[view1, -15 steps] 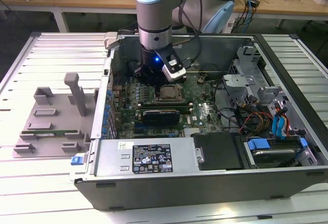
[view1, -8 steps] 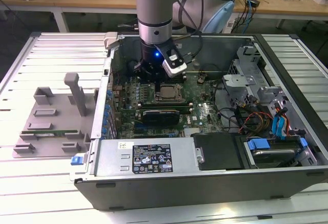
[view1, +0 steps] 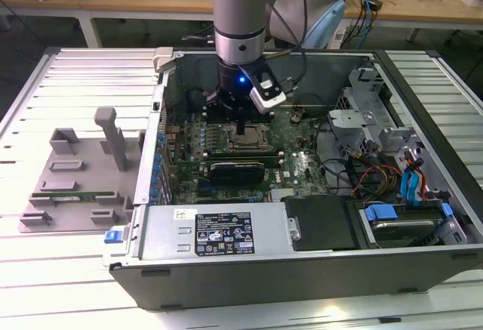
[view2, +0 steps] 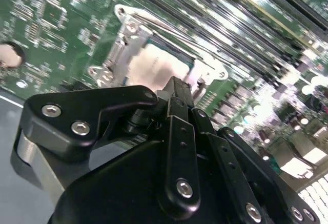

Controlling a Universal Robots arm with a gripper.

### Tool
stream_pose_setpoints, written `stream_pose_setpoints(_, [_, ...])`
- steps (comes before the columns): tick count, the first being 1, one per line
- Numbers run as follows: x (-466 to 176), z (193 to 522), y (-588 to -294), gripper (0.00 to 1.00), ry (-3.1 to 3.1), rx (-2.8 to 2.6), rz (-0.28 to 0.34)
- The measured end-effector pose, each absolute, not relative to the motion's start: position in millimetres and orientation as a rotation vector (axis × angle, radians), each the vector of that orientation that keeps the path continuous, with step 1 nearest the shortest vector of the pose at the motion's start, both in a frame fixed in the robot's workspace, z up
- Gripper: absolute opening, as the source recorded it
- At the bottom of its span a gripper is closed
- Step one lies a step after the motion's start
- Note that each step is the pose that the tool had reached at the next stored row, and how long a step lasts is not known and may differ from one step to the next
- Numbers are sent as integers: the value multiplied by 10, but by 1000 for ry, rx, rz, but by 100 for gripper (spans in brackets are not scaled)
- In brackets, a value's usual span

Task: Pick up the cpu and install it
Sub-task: 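Close the cpu cover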

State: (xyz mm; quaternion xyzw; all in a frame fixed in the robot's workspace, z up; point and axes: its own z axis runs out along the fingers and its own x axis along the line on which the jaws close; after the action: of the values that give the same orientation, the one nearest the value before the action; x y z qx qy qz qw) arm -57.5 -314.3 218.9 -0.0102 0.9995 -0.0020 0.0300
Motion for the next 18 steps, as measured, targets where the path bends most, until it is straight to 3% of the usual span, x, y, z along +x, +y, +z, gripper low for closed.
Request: stream_pose_setpoints(18, [-483, 2354, -3184, 11, 3081, -31, -5])
